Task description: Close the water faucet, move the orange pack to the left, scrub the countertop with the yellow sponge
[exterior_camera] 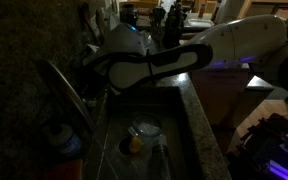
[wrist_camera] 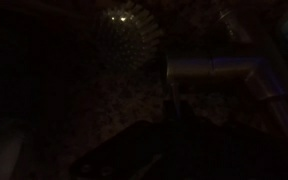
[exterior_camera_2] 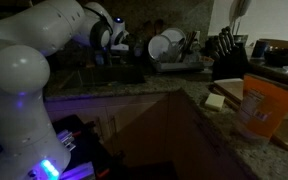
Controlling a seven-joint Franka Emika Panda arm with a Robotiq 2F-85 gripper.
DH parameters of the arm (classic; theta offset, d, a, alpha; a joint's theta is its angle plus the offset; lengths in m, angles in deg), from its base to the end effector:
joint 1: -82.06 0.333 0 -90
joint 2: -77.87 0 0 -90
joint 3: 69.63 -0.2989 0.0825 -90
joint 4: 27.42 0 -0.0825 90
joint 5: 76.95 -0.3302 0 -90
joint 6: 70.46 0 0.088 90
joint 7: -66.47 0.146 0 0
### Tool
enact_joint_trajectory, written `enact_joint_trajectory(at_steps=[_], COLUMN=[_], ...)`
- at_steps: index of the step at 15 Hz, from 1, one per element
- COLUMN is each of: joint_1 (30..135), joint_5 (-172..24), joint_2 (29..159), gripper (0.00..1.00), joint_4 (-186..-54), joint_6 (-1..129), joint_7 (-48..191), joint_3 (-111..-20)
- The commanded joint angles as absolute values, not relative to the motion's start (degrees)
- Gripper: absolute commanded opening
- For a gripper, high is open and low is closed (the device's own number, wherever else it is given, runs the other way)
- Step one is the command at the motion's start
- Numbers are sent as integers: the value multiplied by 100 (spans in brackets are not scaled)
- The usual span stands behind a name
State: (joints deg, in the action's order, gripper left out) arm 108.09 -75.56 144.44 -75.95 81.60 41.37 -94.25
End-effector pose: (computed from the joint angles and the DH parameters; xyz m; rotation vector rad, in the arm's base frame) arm 0.6326 0.4931 0.2802 -2.2992 -1.1819 -0.8647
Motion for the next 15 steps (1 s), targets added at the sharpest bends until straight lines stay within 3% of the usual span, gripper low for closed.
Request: enact_joint_trajectory(at_steps=[1, 2, 15], joint_1=[10847, 10803, 10315], joint_5=[-7699, -7741, -7761], joint_2=[14263, 14262, 14329], gripper=[9, 2, 2], joint_4=[-7636, -7611, -7739], joint_6=[7202, 7088, 6923], joint_7=[4519, 4505, 2873], joint_3=[-9483, -9570, -10462])
